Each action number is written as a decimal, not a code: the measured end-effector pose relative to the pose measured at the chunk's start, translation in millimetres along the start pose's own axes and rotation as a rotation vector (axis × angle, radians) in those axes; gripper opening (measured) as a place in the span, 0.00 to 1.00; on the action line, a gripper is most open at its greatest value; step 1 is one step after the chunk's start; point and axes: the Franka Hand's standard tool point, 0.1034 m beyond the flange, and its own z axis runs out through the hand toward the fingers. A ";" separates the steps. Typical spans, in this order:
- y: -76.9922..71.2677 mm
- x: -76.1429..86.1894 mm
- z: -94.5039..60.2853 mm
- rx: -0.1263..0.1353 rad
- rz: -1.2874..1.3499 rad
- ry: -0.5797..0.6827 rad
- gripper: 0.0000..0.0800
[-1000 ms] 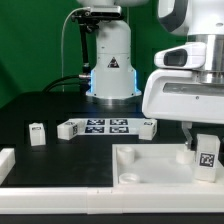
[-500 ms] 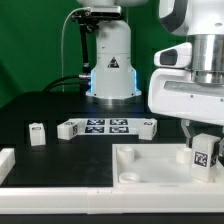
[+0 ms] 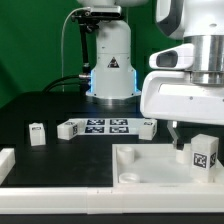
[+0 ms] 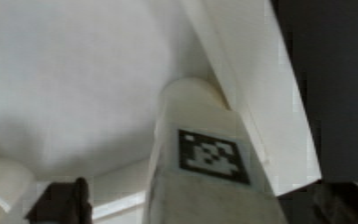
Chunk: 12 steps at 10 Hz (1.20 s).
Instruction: Assemble one leg
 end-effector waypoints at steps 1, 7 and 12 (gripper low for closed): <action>-1.4 -1.6 -0.2 0.000 -0.148 -0.003 0.81; 3.3 5.1 -4.6 -0.012 -0.991 -0.031 0.81; 5.7 5.5 -3.2 -0.020 -1.101 -0.034 0.56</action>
Offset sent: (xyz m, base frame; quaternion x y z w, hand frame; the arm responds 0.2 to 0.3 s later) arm -0.0035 0.0121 0.0064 0.0204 -0.0229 -0.3229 0.9459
